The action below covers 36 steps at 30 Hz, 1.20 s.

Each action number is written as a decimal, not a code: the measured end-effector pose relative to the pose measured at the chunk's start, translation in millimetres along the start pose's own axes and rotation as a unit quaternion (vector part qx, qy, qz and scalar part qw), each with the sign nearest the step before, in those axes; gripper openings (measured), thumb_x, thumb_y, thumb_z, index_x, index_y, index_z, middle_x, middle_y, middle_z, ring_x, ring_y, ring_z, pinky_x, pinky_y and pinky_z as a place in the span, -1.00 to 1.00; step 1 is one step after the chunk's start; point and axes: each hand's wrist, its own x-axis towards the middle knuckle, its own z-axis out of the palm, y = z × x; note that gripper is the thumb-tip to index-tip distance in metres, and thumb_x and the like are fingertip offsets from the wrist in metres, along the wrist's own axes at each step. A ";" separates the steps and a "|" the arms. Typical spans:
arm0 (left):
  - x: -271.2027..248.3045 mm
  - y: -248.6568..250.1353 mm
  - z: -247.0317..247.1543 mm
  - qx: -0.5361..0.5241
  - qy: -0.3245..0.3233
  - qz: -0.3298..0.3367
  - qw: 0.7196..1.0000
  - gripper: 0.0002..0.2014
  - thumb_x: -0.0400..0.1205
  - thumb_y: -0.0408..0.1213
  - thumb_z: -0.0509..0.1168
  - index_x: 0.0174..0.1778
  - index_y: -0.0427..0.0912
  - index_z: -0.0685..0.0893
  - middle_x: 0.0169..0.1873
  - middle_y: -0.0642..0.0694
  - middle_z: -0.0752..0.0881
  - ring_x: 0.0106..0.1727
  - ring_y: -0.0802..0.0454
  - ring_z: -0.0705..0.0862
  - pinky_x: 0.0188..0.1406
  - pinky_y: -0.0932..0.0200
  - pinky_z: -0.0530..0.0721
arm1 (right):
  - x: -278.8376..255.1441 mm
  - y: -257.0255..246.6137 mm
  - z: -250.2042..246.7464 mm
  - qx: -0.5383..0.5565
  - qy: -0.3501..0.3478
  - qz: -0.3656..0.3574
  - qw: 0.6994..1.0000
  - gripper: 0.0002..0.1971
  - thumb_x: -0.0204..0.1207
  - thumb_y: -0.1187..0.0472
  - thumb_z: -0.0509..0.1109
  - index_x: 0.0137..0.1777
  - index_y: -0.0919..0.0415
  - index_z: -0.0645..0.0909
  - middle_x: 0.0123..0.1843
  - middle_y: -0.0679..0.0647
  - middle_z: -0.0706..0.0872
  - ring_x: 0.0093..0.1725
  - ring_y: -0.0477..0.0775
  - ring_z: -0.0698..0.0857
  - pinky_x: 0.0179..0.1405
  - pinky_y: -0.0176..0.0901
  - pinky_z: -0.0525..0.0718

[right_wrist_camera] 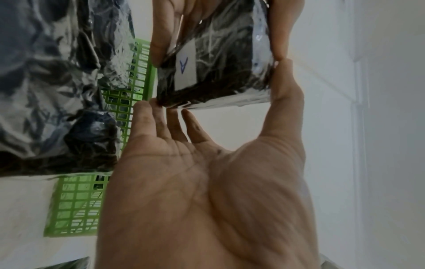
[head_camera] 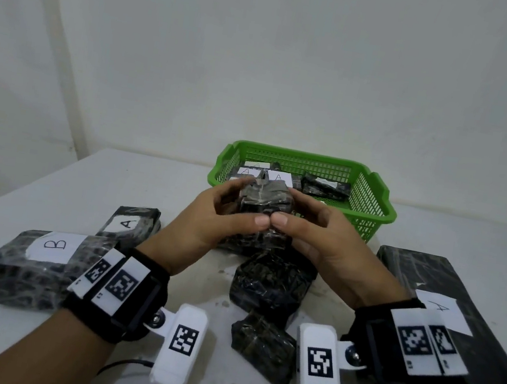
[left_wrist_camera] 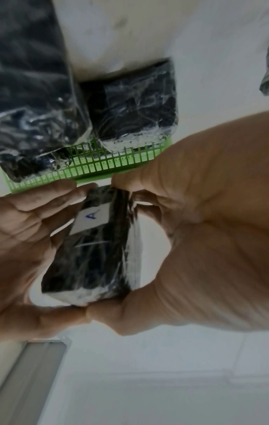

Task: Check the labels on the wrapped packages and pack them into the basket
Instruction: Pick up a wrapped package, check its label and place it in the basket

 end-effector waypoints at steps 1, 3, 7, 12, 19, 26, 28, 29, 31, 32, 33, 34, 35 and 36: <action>0.8 -0.9 -1.9 0.013 0.017 0.005 1.000 -0.10 0.27 -0.22 0.61 0.58 -0.13 0.45 0.29 -0.03 0.78 0.36 -0.06 0.74 0.34 -0.03 0.66 | -1.2 -1.5 1.1 -0.002 -0.007 0.016 1.000 0.02 0.17 -0.19 0.77 0.62 0.20 0.52 0.37 0.09 0.83 0.35 0.10 0.82 0.51 0.11 0.66; -0.2 -2.1 -3.8 0.044 0.012 0.012 0.999 0.04 0.21 -0.28 0.67 0.64 -0.02 0.35 0.32 0.13 0.74 0.37 0.02 0.72 0.31 0.02 0.69 | -4.8 -6.8 4.1 -0.023 -0.014 0.042 0.999 -0.22 0.40 -0.35 0.60 0.47 0.19 0.69 0.30 0.14 0.86 0.31 0.20 0.83 0.42 0.13 0.73; -2.8 -4.0 -2.1 0.054 -0.038 0.014 0.998 0.22 0.15 -0.05 0.77 0.70 0.09 0.22 0.54 0.16 0.50 0.42 0.11 0.68 0.34 -0.05 0.71 | -4.9 -6.5 1.9 -0.004 0.021 0.062 0.998 -0.54 0.50 -0.07 0.52 0.20 0.30 0.82 0.14 0.31 0.89 0.06 0.32 0.84 0.13 0.17 0.82; 3.5 -4.6 8.2 0.037 0.084 0.026 0.995 -0.41 0.62 -0.08 0.48 0.55 -0.15 0.52 0.36 -0.13 0.73 0.38 -0.07 0.72 0.33 -0.12 0.72 | -4.3 -4.4 0.2 -0.059 0.031 0.020 0.998 -0.54 0.50 0.36 0.61 0.37 0.04 0.73 0.13 0.19 0.91 0.09 0.17 0.89 0.08 0.07 0.87; -1.0 -0.3 5.3 0.070 0.110 0.137 0.982 -0.42 0.45 -0.40 0.53 0.42 -0.19 0.58 0.31 -0.12 0.74 0.32 0.00 0.74 0.27 0.15 0.71 | -3.3 -6.0 3.9 -0.078 0.026 0.022 0.996 -0.30 0.26 -0.26 0.73 0.39 -0.03 0.72 0.33 0.05 0.84 0.28 0.02 0.84 0.40 0.02 0.73; -5.5 2.8 13.2 0.117 0.060 0.183 0.974 -0.41 0.45 -0.58 0.53 0.39 -0.23 0.57 0.29 -0.08 0.74 0.33 0.01 0.73 0.31 0.14 0.68 | -7.0 -8.9 4.0 -0.048 -0.015 0.028 0.998 -0.43 0.36 -0.22 0.57 0.26 0.13 0.82 0.23 0.16 0.89 0.30 0.18 0.84 0.51 0.12 0.67; -5.4 1.9 8.3 0.128 0.035 0.173 0.976 -0.34 0.47 -0.48 0.56 0.49 -0.18 0.49 0.40 -0.06 0.67 0.43 -0.03 0.66 0.42 -0.08 0.64 | -6.1 -9.0 3.5 -0.047 -0.006 0.016 0.999 -0.43 0.31 -0.15 0.62 0.24 0.18 0.81 0.19 0.16 0.90 0.24 0.21 0.86 0.45 0.12 0.72; -3.9 -1.3 4.1 0.131 0.023 0.156 0.979 -0.25 0.49 -0.33 0.59 0.58 -0.14 0.41 0.49 -0.02 0.60 0.52 -0.03 0.59 0.49 -0.14 0.57 | -4.6 -7.8 2.7 -0.038 0.004 0.004 0.999 -0.42 0.27 -0.11 0.65 0.23 0.21 0.80 0.17 0.16 0.90 0.20 0.22 0.87 0.37 0.07 0.77; -2.5 -5.0 -0.4 0.123 0.009 0.093 0.988 -0.06 0.47 0.14 0.54 0.70 -0.05 0.25 0.59 0.00 0.50 0.61 -0.01 0.48 0.55 -0.15 0.49 | -2.5 -5.8 0.4 -0.006 0.010 -0.025 1.000 -0.46 0.25 0.04 0.68 0.23 0.21 0.76 0.12 0.11 0.91 0.14 0.11 0.89 0.15 -0.13 0.83; -2.4 -4.8 -0.9 0.110 0.002 0.060 0.992 0.00 0.43 0.32 0.48 0.70 -0.05 0.27 0.56 -0.02 0.53 0.57 0.00 0.53 0.51 -0.12 0.53 | -1.9 -5.0 -0.9 0.003 0.012 -0.037 0.999 -0.42 0.23 0.09 0.69 0.28 0.21 0.74 0.15 0.10 0.91 0.16 0.08 0.88 0.11 -0.19 0.82; -2.3 -4.2 -0.4 0.092 -0.009 0.036 0.995 0.00 0.41 0.39 0.44 0.67 -0.09 0.35 0.49 -0.04 0.61 0.48 0.02 0.61 0.44 -0.05 0.60 | -1.3 -4.4 -2.3 0.006 0.011 -0.044 0.999 -0.31 0.19 0.09 0.71 0.37 0.22 0.70 0.21 0.12 0.89 0.21 0.11 0.87 0.16 -0.17 0.81; -2.4 -3.6 0.8 0.072 -0.022 0.022 0.997 -0.07 0.43 0.37 0.45 0.61 -0.15 0.45 0.42 -0.06 0.68 0.40 0.02 0.68 0.36 0.04 0.64 | -1.0 -4.0 -3.8 0.007 0.006 -0.047 0.999 -0.22 0.16 0.07 0.72 0.44 0.23 0.66 0.27 0.16 0.87 0.27 0.17 0.85 0.26 -0.09 0.80; -2.4 -3.4 2.3 0.053 -0.030 0.015 0.998 -0.17 0.46 0.28 0.47 0.54 -0.18 0.53 0.37 -0.10 0.72 0.37 -0.03 0.71 0.33 0.06 0.66 | -1.0 -3.4 -4.5 0.010 -0.006 -0.046 0.999 -0.17 0.15 0.07 0.71 0.49 0.24 0.62 0.30 0.19 0.86 0.31 0.22 0.84 0.34 -0.01 0.78; -2.3 -3.0 3.1 0.042 -0.030 0.010 0.999 -0.25 0.48 0.16 0.50 0.50 -0.21 0.57 0.35 -0.16 0.74 0.37 -0.10 0.71 0.34 0.00 0.67 | -1.3 -3.2 -4.7 0.013 -0.021 -0.042 0.999 -0.15 0.16 0.08 0.71 0.52 0.24 0.60 0.30 0.21 0.85 0.32 0.24 0.83 0.37 0.02 0.77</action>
